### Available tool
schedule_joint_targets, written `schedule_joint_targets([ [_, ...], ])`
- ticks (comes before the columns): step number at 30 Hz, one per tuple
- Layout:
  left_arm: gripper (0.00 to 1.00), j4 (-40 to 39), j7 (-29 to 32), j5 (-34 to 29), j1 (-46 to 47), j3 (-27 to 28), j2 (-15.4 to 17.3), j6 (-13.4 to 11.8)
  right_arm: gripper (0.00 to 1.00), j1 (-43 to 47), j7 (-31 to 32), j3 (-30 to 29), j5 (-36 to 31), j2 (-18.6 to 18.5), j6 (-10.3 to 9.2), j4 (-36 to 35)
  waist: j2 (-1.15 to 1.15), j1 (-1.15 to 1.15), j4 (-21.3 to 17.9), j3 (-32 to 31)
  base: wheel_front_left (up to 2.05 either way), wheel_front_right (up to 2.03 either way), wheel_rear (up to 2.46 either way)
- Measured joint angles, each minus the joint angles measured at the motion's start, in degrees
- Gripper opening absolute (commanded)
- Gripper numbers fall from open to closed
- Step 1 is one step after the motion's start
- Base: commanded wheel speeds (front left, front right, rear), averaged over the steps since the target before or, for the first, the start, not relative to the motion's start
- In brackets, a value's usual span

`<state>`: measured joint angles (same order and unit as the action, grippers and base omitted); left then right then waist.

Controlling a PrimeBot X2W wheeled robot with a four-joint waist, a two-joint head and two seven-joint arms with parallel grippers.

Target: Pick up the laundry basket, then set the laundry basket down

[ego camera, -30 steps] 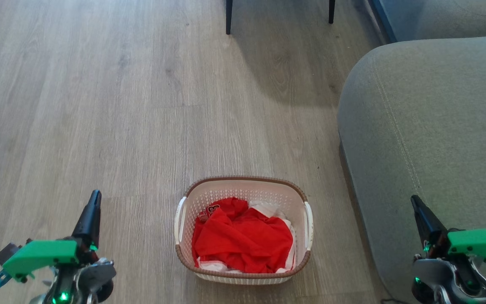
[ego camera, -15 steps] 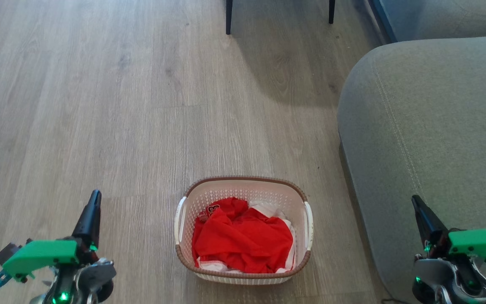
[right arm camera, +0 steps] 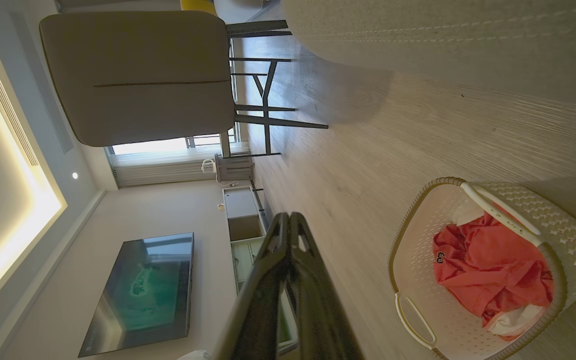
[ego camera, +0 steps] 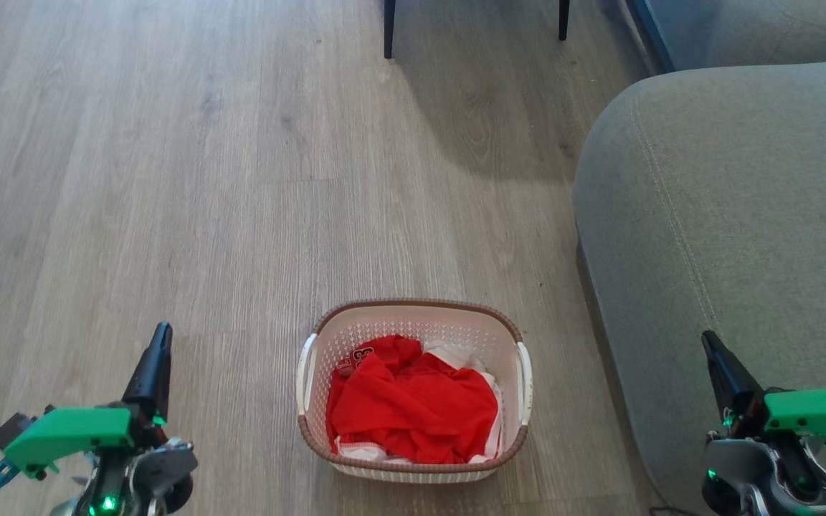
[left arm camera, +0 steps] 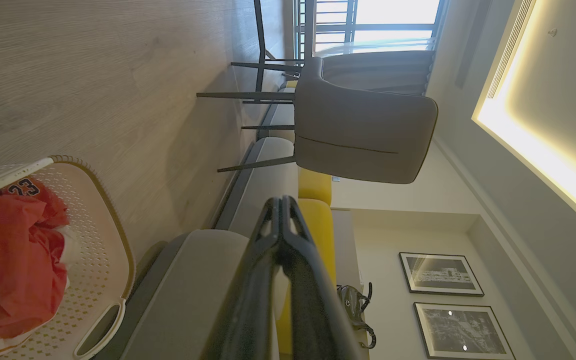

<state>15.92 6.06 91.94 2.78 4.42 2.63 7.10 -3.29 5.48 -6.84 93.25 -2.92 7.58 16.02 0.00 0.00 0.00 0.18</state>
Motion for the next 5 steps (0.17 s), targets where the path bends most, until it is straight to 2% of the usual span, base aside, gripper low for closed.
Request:
schedule_joint_targets([
  [5,0.00,0.00,0.00,0.00,0.00,0.00,0.00,0.00,0.00,0.00,0.02,-0.05,0.00,0.01,0.00,0.00,0.00,0.00,0.00,0.00,0.00,0.00,0.00],
])
